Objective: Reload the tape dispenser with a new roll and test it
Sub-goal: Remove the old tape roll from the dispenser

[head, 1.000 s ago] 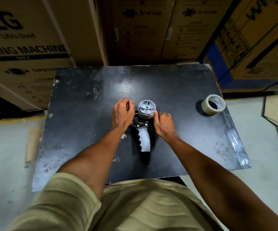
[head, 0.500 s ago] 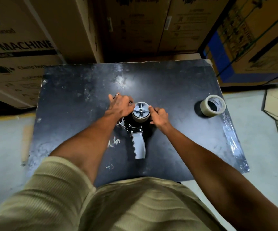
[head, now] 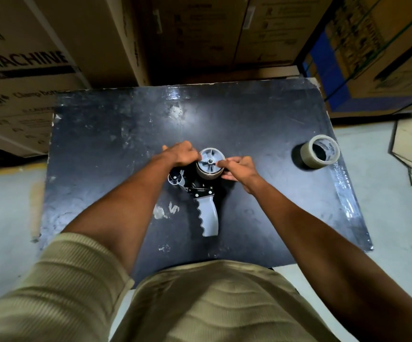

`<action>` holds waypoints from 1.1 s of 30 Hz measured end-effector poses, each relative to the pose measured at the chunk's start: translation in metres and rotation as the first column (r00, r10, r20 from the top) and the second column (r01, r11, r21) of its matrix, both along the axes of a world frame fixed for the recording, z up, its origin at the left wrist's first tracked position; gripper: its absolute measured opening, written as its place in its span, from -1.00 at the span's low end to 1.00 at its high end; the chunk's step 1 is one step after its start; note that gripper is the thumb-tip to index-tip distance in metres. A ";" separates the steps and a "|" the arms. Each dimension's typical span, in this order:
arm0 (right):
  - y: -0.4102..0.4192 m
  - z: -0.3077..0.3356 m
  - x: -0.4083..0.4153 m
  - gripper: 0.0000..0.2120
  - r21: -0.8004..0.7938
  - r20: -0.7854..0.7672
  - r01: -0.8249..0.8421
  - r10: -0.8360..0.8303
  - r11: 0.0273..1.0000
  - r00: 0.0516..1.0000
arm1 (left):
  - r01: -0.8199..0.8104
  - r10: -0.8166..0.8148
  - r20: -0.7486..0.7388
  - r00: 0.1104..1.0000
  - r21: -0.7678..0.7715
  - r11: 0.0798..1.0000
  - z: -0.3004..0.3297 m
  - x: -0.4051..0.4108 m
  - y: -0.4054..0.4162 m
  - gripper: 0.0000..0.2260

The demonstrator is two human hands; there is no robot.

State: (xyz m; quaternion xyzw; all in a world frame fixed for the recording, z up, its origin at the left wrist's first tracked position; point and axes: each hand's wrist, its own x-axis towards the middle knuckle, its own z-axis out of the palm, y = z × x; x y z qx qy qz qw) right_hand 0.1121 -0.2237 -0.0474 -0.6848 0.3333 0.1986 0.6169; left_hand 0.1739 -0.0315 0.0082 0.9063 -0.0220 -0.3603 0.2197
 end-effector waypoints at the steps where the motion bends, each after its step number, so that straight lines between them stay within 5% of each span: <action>1: 0.000 0.001 0.001 -0.50 0.000 -0.012 0.007 -0.007 1.000 1.000 | -0.004 0.003 -0.011 1.000 -0.017 1.000 0.000 0.000 0.000 -0.73; 11: 0.010 0.010 0.002 -0.56 -0.023 -0.079 0.026 -0.028 0.999 0.997 | -0.103 0.088 -0.101 0.991 -0.148 0.984 -0.008 0.002 -0.003 -0.61; 16: 0.019 0.022 0.005 -0.78 -0.074 -0.109 0.038 -0.046 0.997 0.993 | -0.123 0.107 -0.097 0.990 -0.171 0.978 -0.008 0.000 -0.004 -0.78; 20: 0.023 0.021 0.011 -0.42 -0.083 -0.140 0.093 -0.104 0.992 0.985 | -0.138 0.131 -0.056 0.990 -0.159 0.978 -0.007 -0.002 -0.005 -0.79; 24: 0.024 0.017 0.014 -0.38 -0.130 -0.112 0.089 -0.103 0.988 0.988 | -0.187 0.186 -0.024 0.982 -0.124 0.974 -0.005 -0.004 -0.010 -0.79; 29: 0.025 0.025 0.014 -0.51 -0.183 -0.122 0.054 -0.077 0.982 0.989 | -0.276 0.274 -0.038 0.961 -0.094 0.956 -0.002 -0.005 -0.014 -0.81; 33: 0.029 0.040 0.012 -0.77 -0.286 -0.098 0.032 -0.062 0.958 0.993 | -0.348 0.344 -0.054 0.938 -0.103 0.932 0.000 -0.005 -0.012 -0.60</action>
